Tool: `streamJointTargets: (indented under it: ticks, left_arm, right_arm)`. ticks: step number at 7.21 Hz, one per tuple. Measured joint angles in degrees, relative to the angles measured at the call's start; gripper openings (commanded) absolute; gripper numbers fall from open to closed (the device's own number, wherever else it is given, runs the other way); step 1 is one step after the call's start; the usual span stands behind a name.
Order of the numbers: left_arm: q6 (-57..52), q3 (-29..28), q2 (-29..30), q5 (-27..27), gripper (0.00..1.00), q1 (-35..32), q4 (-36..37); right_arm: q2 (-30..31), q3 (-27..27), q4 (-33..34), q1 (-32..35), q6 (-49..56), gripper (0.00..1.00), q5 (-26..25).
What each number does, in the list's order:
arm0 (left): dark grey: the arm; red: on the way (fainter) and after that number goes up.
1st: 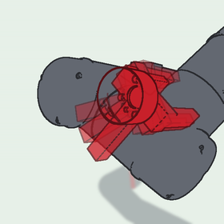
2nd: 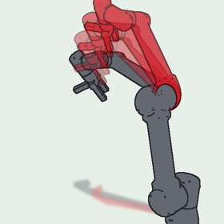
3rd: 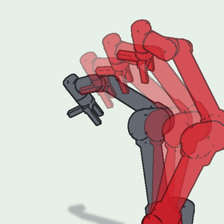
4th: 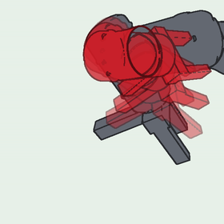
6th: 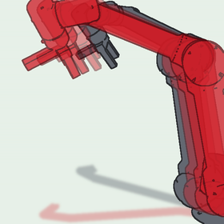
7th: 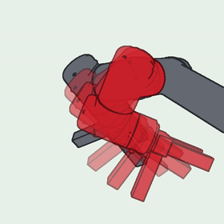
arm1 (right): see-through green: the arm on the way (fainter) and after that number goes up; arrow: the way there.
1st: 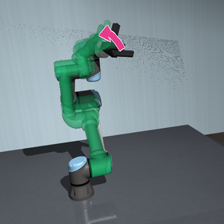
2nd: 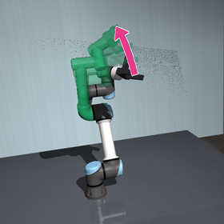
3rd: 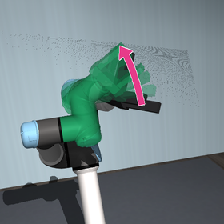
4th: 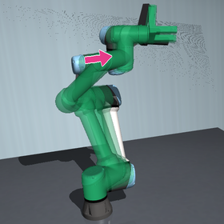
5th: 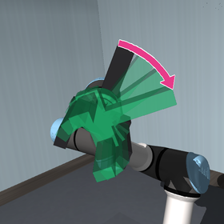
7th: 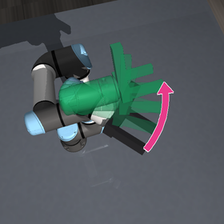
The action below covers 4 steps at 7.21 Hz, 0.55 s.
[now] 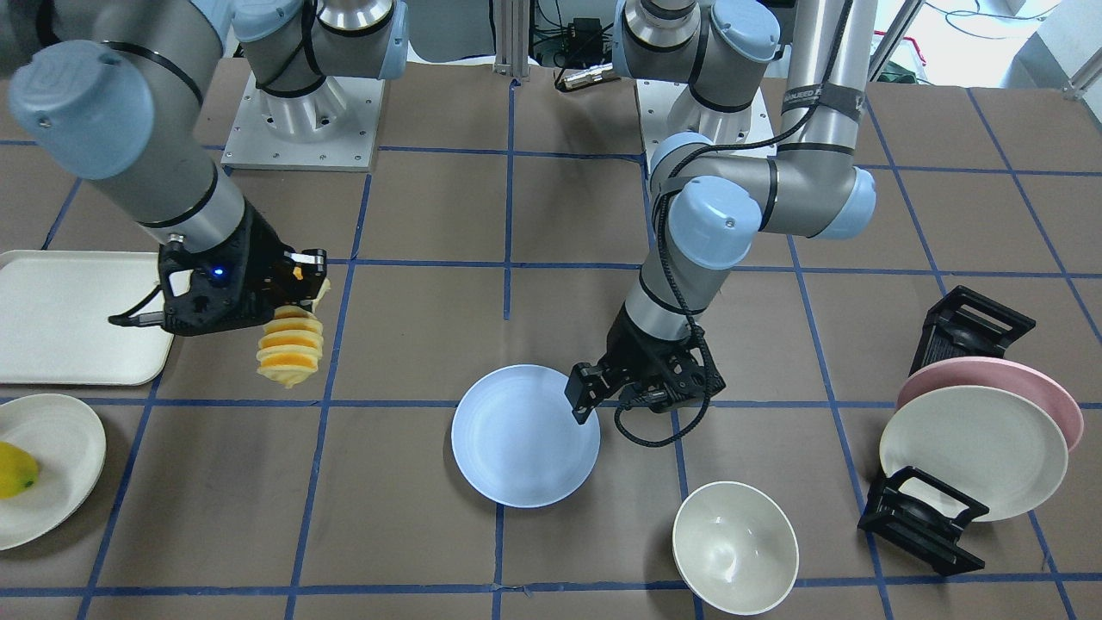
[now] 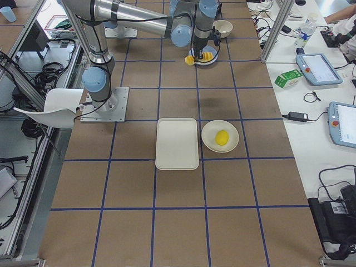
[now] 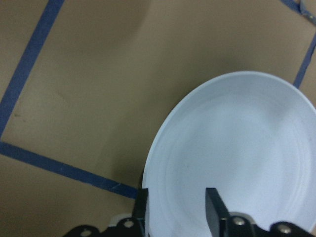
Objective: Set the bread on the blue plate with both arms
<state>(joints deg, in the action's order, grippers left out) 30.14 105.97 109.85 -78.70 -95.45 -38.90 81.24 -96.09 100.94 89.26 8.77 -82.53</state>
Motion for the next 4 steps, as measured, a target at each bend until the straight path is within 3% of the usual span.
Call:
streamJointTargets:
  ticks: [2,4]
  left_arm:
    - [-8.9,-6.4,-3.6,-0.8,1.00,4.3,-14.5]
    - [-16.5,-14.1,-7.2,-7.2,1.00,6.5,-32.4]
  right_arm:
    - [-3.6,0.2,5.9,6.7,-6.9,0.00,2.9]
    - [-9.8,0.7,16.9,13.7,-14.7,0.00,5.6]
